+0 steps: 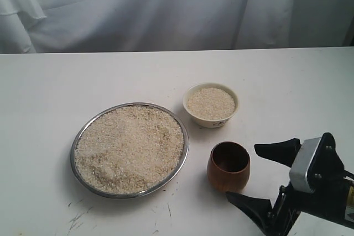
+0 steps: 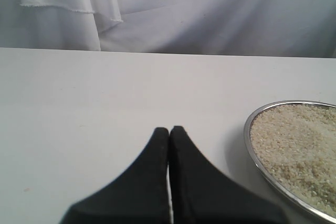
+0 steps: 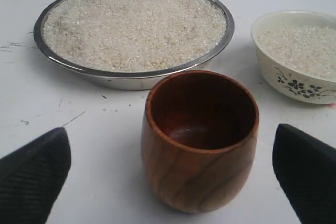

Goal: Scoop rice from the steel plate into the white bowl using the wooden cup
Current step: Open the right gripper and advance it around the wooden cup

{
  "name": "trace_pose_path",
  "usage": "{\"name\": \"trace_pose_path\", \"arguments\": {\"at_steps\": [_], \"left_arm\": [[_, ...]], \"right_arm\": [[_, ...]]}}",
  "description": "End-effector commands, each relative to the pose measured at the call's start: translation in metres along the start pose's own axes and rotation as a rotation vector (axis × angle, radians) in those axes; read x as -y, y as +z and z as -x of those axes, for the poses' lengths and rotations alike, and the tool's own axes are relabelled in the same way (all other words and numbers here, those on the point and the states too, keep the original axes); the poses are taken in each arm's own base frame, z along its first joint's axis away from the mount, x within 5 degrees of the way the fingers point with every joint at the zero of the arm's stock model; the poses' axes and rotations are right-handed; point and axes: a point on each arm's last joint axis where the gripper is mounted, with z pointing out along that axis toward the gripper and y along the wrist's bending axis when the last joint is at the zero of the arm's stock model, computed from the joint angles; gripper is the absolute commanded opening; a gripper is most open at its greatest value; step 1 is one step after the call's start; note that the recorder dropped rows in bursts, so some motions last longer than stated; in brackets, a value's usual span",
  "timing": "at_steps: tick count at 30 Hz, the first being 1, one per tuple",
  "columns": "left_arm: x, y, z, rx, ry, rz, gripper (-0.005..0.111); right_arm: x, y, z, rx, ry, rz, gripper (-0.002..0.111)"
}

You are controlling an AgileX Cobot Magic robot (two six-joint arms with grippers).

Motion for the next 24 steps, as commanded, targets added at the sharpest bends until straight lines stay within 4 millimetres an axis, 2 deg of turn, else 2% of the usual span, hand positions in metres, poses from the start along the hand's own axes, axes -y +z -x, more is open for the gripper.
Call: {"name": "trace_pose_path", "arguments": {"at_steps": [1, 16, 24], "left_arm": [[0.000, 0.000, -0.001, 0.007, -0.004, -0.002, 0.000], [0.000, 0.000, -0.001, 0.007, -0.004, -0.002, 0.000], [0.000, 0.000, -0.001, 0.007, -0.004, -0.002, 0.000]], "right_arm": [[0.003, 0.004, -0.001, 0.003, -0.027, 0.008, 0.095], [0.019, 0.023, -0.020, -0.109, -0.006, 0.016, 0.095], [0.026, 0.023, -0.023, -0.150, 0.005, -0.051, 0.095]]}}
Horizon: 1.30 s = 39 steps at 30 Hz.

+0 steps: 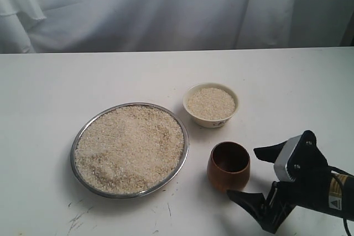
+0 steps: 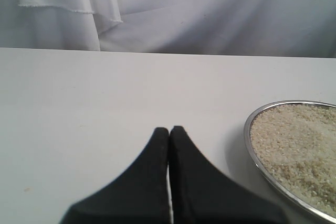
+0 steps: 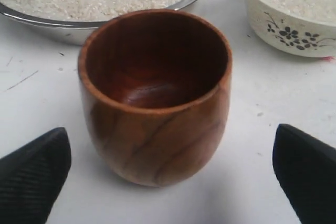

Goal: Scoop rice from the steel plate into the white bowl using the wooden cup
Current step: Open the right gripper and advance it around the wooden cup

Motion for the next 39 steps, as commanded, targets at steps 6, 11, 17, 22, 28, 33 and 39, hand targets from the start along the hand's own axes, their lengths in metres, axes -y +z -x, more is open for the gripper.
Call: {"name": "trace_pose_path", "arguments": {"at_steps": [6, 11, 17, 22, 28, 33, 39], "left_arm": [[0.000, 0.000, -0.001, 0.007, -0.004, -0.002, 0.000], [0.000, 0.000, -0.001, 0.007, -0.004, -0.002, 0.000], [0.000, 0.000, -0.001, 0.007, -0.004, -0.002, 0.000], [0.000, 0.000, -0.001, 0.007, -0.004, -0.002, 0.000], [0.000, 0.000, -0.001, 0.007, -0.004, -0.002, 0.000], [0.000, 0.000, -0.001, 0.007, -0.004, -0.002, 0.000], [0.000, 0.000, -0.001, 0.007, -0.004, -0.002, 0.000]], "right_arm": [[0.003, 0.003, -0.008, -0.042, -0.004, -0.024, 0.095], [0.004, 0.007, -0.011, -0.044, -0.009, -0.008, 0.095], [0.006, 0.011, -0.009, -0.042, -0.034, 0.022, 0.095], [0.008, 0.012, -0.008, -0.047, -0.039, 0.020, 0.095], [0.006, 0.015, -0.012, -0.009, -0.004, 0.037, 0.095], [0.004, 0.018, -0.014, 0.031, 0.022, 0.050, 0.095], [0.004, 0.018, -0.014, 0.034, 0.022, 0.050, 0.095]]}}
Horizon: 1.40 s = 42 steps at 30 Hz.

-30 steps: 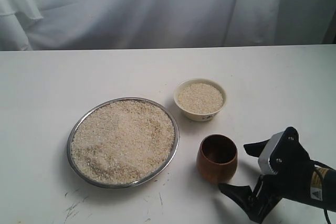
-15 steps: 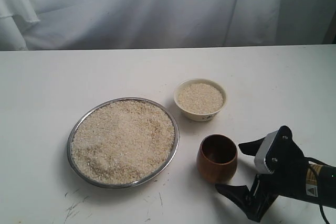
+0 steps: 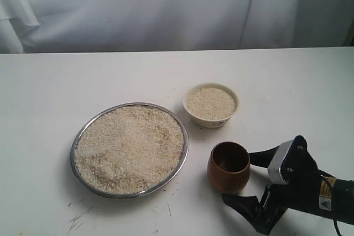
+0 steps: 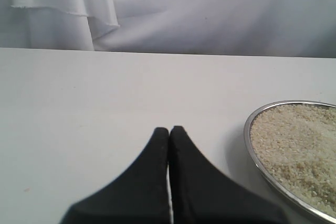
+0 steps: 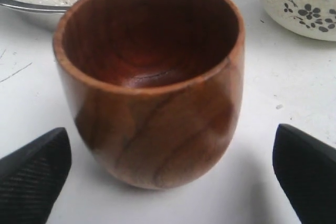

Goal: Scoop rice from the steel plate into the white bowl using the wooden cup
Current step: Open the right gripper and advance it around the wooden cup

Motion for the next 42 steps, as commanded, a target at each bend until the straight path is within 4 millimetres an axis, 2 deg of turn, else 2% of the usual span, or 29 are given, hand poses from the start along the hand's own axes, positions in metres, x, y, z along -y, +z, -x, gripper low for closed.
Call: {"name": "trace_pose_path", "arguments": {"at_steps": [1, 27, 34, 42], "left_arm": [[0.000, 0.000, -0.001, 0.007, -0.004, -0.002, 0.000], [0.000, 0.000, -0.001, 0.007, -0.004, -0.002, 0.000], [0.000, 0.000, -0.001, 0.007, -0.004, -0.002, 0.000], [0.000, 0.000, -0.001, 0.007, -0.004, -0.002, 0.000]], "right_arm": [[0.001, 0.001, 0.002, 0.023, -0.002, 0.005, 0.095], [0.000, 0.000, 0.007, 0.063, 0.000, 0.015, 0.095], [0.003, -0.006, 0.023, 0.114, 0.009, -0.007, 0.095], [0.000, -0.006, 0.018, 0.054, -0.007, 0.023, 0.095]]}}
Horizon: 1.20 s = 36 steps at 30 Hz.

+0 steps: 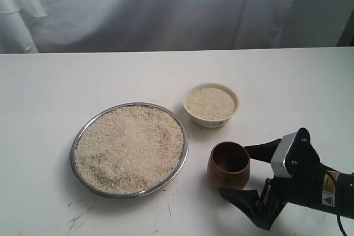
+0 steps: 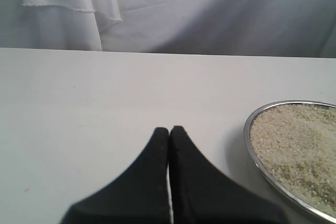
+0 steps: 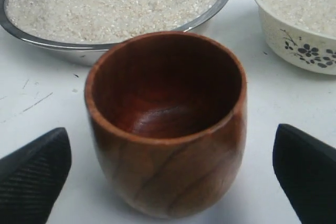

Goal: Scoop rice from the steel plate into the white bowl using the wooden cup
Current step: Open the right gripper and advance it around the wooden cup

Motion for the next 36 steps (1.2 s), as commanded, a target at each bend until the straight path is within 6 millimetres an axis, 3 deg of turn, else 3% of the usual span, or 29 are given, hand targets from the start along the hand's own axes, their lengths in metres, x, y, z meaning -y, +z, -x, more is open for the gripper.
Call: {"name": "trace_pose_path", "arguments": {"at_steps": [1, 24, 36], "left_arm": [[0.000, 0.000, -0.001, 0.007, -0.004, -0.002, 0.000], [0.000, 0.000, -0.001, 0.007, -0.004, -0.002, 0.000], [0.000, 0.000, -0.001, 0.007, -0.004, -0.002, 0.000]], "right_arm": [[0.001, 0.000, 0.002, 0.004, -0.010, 0.005, 0.095], [0.002, 0.000, -0.005, -0.073, -0.065, 0.005, 0.095], [0.013, 0.016, -0.013, -0.056, -0.041, 0.026, 0.095]]}}
